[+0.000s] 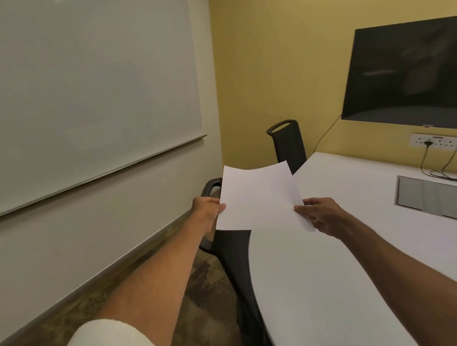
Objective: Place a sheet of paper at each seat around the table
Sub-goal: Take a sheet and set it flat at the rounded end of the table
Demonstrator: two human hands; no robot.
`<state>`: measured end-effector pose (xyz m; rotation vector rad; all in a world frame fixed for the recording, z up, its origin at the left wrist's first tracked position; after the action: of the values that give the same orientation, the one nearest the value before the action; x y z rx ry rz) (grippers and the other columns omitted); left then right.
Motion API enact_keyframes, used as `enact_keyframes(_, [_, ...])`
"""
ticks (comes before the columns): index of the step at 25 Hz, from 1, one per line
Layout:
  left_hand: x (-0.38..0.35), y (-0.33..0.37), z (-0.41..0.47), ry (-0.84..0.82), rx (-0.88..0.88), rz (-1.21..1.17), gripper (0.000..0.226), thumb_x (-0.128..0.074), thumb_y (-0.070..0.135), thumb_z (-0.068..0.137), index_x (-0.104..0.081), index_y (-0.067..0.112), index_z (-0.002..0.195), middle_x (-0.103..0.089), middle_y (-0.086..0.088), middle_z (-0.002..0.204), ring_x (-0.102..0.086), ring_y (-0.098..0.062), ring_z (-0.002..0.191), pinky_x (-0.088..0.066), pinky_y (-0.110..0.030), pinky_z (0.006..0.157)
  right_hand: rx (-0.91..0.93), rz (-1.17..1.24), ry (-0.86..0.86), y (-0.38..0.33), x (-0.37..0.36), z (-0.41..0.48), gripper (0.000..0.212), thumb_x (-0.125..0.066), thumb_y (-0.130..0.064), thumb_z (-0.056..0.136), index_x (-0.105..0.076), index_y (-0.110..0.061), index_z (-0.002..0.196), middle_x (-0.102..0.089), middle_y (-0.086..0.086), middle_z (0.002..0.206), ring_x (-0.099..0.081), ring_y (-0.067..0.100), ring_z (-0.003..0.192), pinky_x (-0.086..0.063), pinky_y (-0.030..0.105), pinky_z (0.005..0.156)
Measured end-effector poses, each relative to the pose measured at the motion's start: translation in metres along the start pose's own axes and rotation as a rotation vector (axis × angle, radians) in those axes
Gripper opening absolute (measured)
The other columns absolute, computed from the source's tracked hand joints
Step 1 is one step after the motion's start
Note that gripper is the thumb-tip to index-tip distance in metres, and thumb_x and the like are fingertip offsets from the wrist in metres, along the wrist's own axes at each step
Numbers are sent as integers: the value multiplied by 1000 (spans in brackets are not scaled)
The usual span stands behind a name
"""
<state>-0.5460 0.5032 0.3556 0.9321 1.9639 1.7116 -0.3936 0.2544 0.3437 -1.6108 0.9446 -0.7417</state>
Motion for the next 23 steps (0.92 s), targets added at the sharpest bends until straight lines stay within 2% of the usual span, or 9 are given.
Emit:
enact_keyframes(2, [25, 1, 9, 39, -8, -1, 24, -63, -2, 86, -61, -5, 110, -63, -21, 119, -61, -35, 109, -52, -47, 95, -2, -18, -27, -8, -27, 7, 44, -67, -3, 86, -53, 7, 126, -59, 21, 127, -59, 37, 112, -46, 48, 102])
enact_keyframes(4, [43, 0, 23, 48, -7, -6, 25, -63, -1, 87, -61, -5, 111, -63, -21, 119, -62, -36, 109, -53, -47, 94, -10, -37, -30, -10, -48, 19, 44, -66, -5, 87, -52, 5, 127, -57, 20, 129, -57, 38, 116, -44, 51, 105])
enact_keyframes(11, [60, 0, 106, 34, -1, 13, 26, -64, -1, 86, -60, -6, 112, -62, -21, 119, -62, -35, 108, -52, -45, 95, -20, -49, -24, -10, -88, 78, 43, -66, -9, 87, -53, 2, 126, -58, 16, 128, -59, 33, 109, -47, 46, 100])
enact_keyframes(13, [44, 8, 136, -22, -21, 9, 24, -64, -2, 85, -60, -4, 109, -62, -21, 119, -62, -34, 107, -54, -41, 90, -22, -39, 18, -9, -80, 102, 43, -66, -9, 87, -52, 3, 127, -58, 17, 128, -58, 35, 114, -45, 49, 104])
enact_keyframes(16, [5, 24, 183, -123, -29, 15, 24, -63, -3, 85, -59, -2, 109, -62, -19, 119, -62, -28, 99, -54, -33, 75, -21, 22, 93, -10, -58, 141, 43, -66, -5, 87, -53, 5, 126, -59, 20, 128, -59, 36, 114, -45, 48, 104])
enact_keyframes(20, [-60, 35, 231, -274, 14, 22, 22, -63, -5, 85, -59, 0, 106, -63, -17, 118, -61, -23, 88, -54, -28, 63, -33, 122, 201, -6, -21, 173, 40, -64, 3, 85, -55, 9, 123, -63, 22, 120, -62, 31, 101, -49, 38, 90])
enact_keyframes(23, [-109, 41, 255, -382, 28, 24, 16, -61, -9, 85, -58, 2, 97, -62, -19, 117, -61, -26, 92, -54, -34, 71, -36, 168, 311, -1, 10, 179, 38, -63, 6, 85, -56, 10, 122, -65, 20, 110, -64, 29, 92, -51, 38, 85])
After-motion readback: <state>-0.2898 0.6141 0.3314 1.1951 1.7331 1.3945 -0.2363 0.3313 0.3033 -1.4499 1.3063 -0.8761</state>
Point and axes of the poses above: each hand's wrist, its own z-axis towards the middle knuckle, its own x-axis out of the back of the hand, y = z × x, the point moved 7 cm from there along z, towards the middle knuckle
